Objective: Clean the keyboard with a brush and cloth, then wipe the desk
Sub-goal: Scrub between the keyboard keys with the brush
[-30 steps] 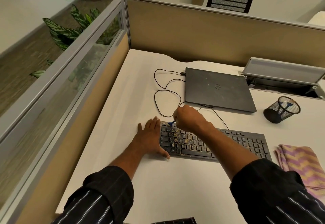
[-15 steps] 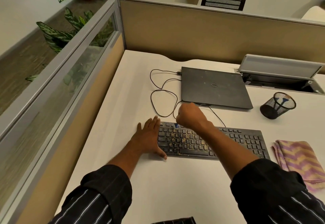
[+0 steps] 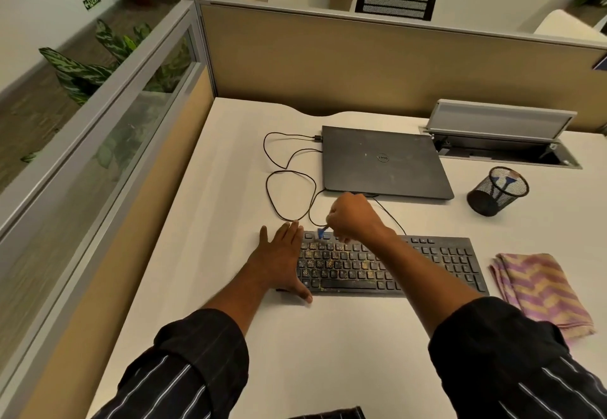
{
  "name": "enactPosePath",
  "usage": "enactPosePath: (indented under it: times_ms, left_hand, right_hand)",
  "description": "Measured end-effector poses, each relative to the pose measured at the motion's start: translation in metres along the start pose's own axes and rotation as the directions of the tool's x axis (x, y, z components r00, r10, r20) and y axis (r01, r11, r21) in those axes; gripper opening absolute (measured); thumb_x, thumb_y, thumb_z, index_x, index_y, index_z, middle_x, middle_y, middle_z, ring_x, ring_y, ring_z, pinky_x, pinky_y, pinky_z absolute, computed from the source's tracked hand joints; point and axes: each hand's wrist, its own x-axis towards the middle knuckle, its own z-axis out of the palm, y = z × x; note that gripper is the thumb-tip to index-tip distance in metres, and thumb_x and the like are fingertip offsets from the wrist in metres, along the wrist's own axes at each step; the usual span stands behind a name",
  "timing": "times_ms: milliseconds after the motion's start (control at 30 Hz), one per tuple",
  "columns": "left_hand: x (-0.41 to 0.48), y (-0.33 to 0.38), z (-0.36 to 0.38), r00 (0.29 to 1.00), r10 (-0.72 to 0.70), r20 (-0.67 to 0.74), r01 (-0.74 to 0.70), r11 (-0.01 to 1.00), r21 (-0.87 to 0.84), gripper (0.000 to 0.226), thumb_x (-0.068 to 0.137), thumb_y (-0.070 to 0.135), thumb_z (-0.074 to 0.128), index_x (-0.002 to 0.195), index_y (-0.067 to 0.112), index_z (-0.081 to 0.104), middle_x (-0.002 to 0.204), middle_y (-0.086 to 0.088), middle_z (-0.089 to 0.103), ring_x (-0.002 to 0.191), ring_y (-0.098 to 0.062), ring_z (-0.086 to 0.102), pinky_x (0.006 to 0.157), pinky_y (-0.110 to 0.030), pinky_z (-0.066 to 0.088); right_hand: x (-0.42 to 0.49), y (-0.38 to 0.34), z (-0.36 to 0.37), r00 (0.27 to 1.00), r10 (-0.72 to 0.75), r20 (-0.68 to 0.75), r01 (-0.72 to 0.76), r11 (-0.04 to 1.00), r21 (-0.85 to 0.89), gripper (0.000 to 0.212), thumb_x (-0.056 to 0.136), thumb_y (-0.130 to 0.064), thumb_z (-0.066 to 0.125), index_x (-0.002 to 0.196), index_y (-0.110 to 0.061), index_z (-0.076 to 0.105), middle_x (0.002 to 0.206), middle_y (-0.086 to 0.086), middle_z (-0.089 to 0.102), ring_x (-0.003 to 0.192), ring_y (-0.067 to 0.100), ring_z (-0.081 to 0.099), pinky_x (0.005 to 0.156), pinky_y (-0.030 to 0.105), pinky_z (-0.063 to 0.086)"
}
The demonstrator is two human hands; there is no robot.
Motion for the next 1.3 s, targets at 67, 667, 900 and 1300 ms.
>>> enactPosePath:
  times_ms: [67, 667, 900, 1300]
  left_hand:
    - [0.003, 0.005, -0.001, 1.0, 0.007, 0.003, -0.007, 1.0, 0.01, 0.152, 0.056, 0.09, 0.066, 0.158, 0.011, -0.014, 0.167, -0.009, -0.016, 0.154, -0.027, -0.014, 0.119, -0.063, -0.004]
    - [0.004, 0.015, -0.006, 1.0, 0.009, 0.015, -0.009, 0.999, 0.041, 0.149, 0.057, 0.089, 0.067, 0.159, 0.012, -0.011, 0.168, -0.008, -0.012, 0.154, -0.029, -0.011, 0.12, -0.064, -0.003]
    - [0.007, 0.019, -0.006, 1.0, 0.023, -0.006, -0.022, 0.998, 0.059, 0.148, 0.056, 0.09, 0.066, 0.159, 0.012, -0.007, 0.169, -0.008, -0.008, 0.155, -0.03, -0.007, 0.119, -0.063, -0.002]
    - [0.017, 0.025, -0.005, 0.993, 0.105, -0.054, -0.103, 0.994, 0.036, 0.149, 0.056, 0.091, 0.065, 0.159, 0.01, -0.006, 0.168, -0.01, -0.004, 0.155, -0.028, -0.005, 0.125, -0.051, -0.001]
  right_hand:
    - [-0.001, -0.001, 0.004, 0.999, -0.019, 0.03, 0.018, 0.999, 0.039, 0.018, 0.093, -0.009, 0.055, 0.092, 0.0, 0.07, 0.075, 0.013, 0.072, 0.061, 0.02, 0.071, 0.065, 0.033, 0.062]
    - [-0.015, 0.025, 0.006, 0.983, 0.102, -0.153, -0.099, 0.995, 0.022, 0.018, 0.087, -0.012, 0.061, 0.07, -0.005, 0.06, 0.074, 0.011, 0.07, 0.067, 0.022, 0.07, 0.071, 0.037, 0.061]
    - [-0.006, 0.017, 0.0, 0.998, 0.051, -0.02, -0.049, 0.993, 0.11, 0.02, 0.093, -0.013, 0.056, 0.088, 0.001, 0.07, 0.076, 0.012, 0.072, 0.068, 0.023, 0.072, 0.072, 0.039, 0.062]
    - [-0.012, 0.037, -0.011, 0.995, 0.065, -0.071, -0.061, 0.997, 0.054, 0.018, 0.091, -0.012, 0.056, 0.09, 0.001, 0.069, 0.083, 0.012, 0.072, 0.074, 0.024, 0.07, 0.073, 0.035, 0.06]
